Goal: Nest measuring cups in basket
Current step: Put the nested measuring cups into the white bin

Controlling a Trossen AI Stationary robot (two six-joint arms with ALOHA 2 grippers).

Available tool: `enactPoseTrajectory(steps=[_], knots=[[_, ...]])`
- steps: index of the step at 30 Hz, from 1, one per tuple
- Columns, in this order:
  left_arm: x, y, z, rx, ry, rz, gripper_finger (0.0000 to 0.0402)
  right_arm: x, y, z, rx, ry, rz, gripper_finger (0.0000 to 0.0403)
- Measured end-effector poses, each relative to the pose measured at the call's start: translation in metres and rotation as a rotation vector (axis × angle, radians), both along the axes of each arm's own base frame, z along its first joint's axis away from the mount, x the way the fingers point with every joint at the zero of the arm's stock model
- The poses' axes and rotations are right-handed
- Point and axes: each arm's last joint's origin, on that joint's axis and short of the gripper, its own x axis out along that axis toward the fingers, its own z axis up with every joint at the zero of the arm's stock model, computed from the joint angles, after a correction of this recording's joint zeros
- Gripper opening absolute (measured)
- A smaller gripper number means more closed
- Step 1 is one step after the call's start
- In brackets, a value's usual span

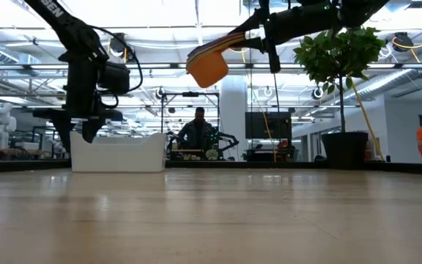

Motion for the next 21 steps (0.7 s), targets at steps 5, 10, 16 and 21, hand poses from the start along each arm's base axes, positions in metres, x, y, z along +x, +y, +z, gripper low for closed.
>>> enactPoseTrajectory(steps=[5,10,16,21], knots=[[0.004,0.002,0.003,0.005,-0.043,-0.044,0.0082,0.005,0.007,0.007,0.021,-0.089,-0.043,0.0067],[0.013,0.002,0.007,0.014,-0.163,-0.08,0.0011,0.03,0.003,0.025,0.001,-0.133,-0.001,0.0067],[0.023,-0.001,0.018,-0.007,-0.292,-0.077,0.0005,0.068,-0.007,0.042,-0.022,-0.112,0.066,0.0067],[0.025,-0.009,0.039,0.043,-0.387,-0.047,0.0003,0.085,-0.014,0.026,0.008,0.006,0.069,0.0067]])
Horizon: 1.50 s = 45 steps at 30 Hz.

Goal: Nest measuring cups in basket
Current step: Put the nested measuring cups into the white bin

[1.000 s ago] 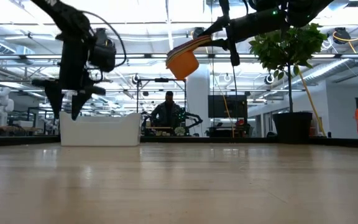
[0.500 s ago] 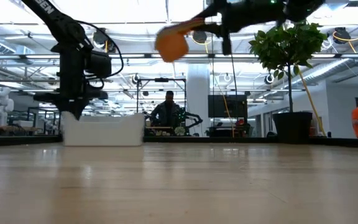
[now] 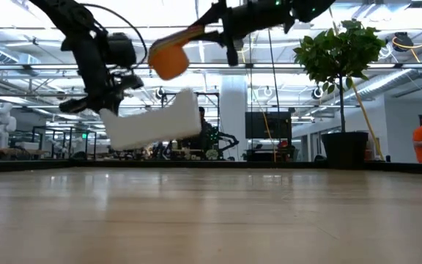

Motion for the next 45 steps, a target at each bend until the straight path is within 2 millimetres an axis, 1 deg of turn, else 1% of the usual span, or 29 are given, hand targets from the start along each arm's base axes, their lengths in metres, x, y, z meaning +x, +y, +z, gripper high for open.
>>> enactPoseTrajectory(steps=[3,7,10,17,21,25,34,45], knots=[[-0.001,-0.005,0.012,0.029,-0.054,0.036,0.0002,0.006,0.0,-0.011,0.016,0.043,0.0,0.0067],[-0.002,-0.007,0.02,0.057,-0.101,0.055,0.0002,0.013,0.0,-0.024,0.026,0.084,-0.012,0.0067],[-0.001,-0.009,0.022,0.055,-0.124,0.05,0.0002,0.018,-0.001,-0.034,0.039,0.109,-0.013,0.0067],[0.014,-0.013,0.027,0.101,-0.215,0.045,0.0001,0.032,0.001,-0.058,0.117,0.132,-0.018,0.0067],[0.018,-0.015,0.027,0.11,-0.221,0.062,0.0001,0.032,0.002,-0.064,0.116,0.195,-0.032,0.0067],[0.017,-0.017,0.026,0.1,-0.2,0.049,0.0001,0.03,0.003,-0.065,0.078,0.232,-0.021,0.0067],[0.016,-0.018,0.025,0.088,-0.2,0.033,0.0,0.029,0.002,-0.066,0.056,0.255,-0.016,0.0074],[0.016,-0.019,0.025,0.072,-0.205,0.025,0.0,0.028,0.0,-0.07,0.056,0.284,-0.019,0.0135]])
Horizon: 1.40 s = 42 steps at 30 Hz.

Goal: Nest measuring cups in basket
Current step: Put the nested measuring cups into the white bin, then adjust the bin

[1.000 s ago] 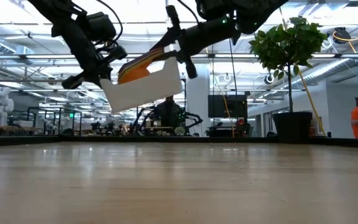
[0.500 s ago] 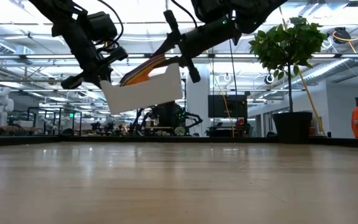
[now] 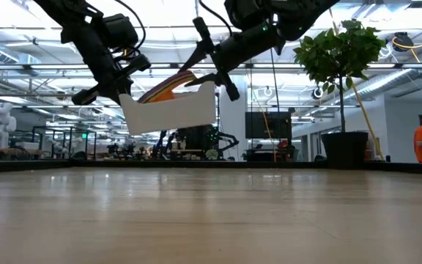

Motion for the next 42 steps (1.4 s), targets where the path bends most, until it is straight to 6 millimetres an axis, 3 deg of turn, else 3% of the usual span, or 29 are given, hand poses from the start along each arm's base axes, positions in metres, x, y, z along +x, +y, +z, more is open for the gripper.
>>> enactPoseTrajectory(steps=[25,42], knots=[[-0.006,-0.001,-0.004,-0.013,0.063,-0.041,0.0001,-0.009,-0.021,-0.004,-0.055,0.053,0.022,0.0165],[-0.033,0.028,-0.006,0.075,0.131,0.015,0.0,-0.038,-0.039,0.036,-0.186,0.016,-0.013,0.0165]])
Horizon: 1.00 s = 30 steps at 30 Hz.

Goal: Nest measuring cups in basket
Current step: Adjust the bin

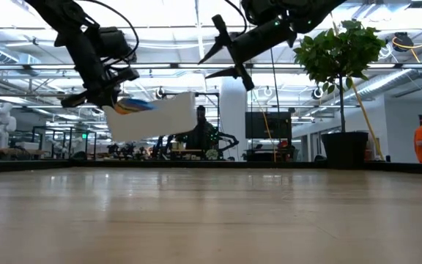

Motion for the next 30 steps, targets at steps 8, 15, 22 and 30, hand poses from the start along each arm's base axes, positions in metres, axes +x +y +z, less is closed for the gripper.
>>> enactPoseTrajectory(steps=[8,15,22,30], knots=[[-0.021,0.017,-0.002,0.081,0.103,0.054,0.0,-0.011,0.005,-0.003,-0.001,0.03,0.007,0.0165],[-0.039,0.029,-0.005,0.121,0.164,0.098,0.0,-0.022,0.011,-0.012,0.026,0.035,0.001,0.0165],[-0.06,0.031,-0.03,0.09,0.223,0.134,0.0,-0.027,0.013,-0.021,0.044,0.052,0.001,0.0165],[-0.059,0.031,-0.039,0.108,0.205,0.122,0.0001,-0.027,0.013,-0.021,0.042,0.051,0.002,0.0165]])
